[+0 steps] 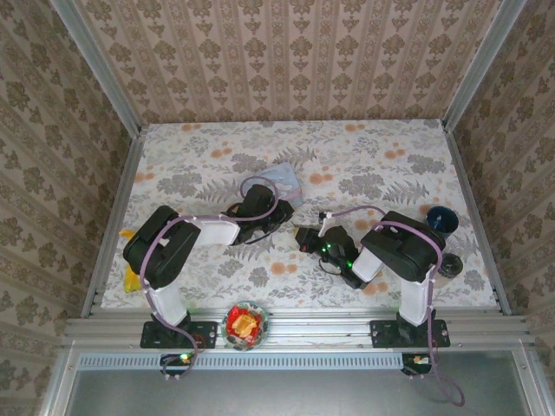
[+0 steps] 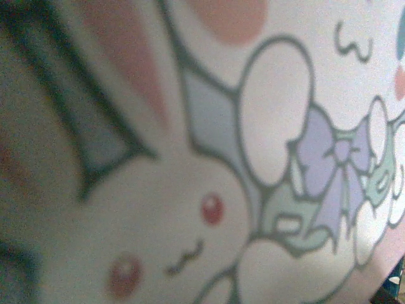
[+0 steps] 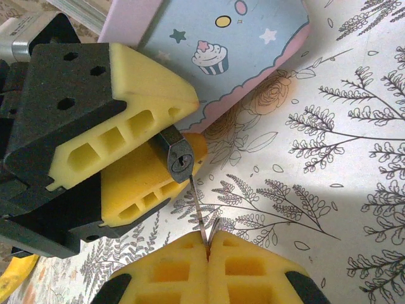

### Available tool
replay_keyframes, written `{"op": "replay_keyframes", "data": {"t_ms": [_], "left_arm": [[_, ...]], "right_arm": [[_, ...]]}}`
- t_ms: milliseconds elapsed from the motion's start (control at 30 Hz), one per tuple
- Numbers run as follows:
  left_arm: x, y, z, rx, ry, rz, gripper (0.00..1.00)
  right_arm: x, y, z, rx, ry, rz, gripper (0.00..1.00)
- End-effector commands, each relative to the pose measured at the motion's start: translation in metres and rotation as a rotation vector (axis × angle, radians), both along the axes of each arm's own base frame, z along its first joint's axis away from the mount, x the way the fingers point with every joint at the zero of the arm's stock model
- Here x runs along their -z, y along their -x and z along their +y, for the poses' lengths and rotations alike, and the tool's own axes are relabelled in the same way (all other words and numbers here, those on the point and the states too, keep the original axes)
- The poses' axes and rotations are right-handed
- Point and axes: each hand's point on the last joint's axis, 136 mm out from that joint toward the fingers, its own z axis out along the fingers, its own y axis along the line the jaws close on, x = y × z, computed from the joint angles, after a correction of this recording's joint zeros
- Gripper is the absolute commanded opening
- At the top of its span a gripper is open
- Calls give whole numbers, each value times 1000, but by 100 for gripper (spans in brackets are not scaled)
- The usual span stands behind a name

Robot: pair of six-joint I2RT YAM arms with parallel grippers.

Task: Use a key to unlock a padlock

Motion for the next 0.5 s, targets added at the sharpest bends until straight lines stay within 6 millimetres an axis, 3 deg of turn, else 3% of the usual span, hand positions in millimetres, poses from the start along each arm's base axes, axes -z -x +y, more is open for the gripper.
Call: {"op": "replay_keyframes", "data": {"t_ms": [0, 467], "left_arm": [[48, 38, 10, -8, -28, 255, 12], [49, 40, 9, -1, -23, 259, 12]], "right_arm": [[-2, -3, -5, 36, 5, -18, 0], [-14, -7, 4, 9, -7, -52, 0]]}}
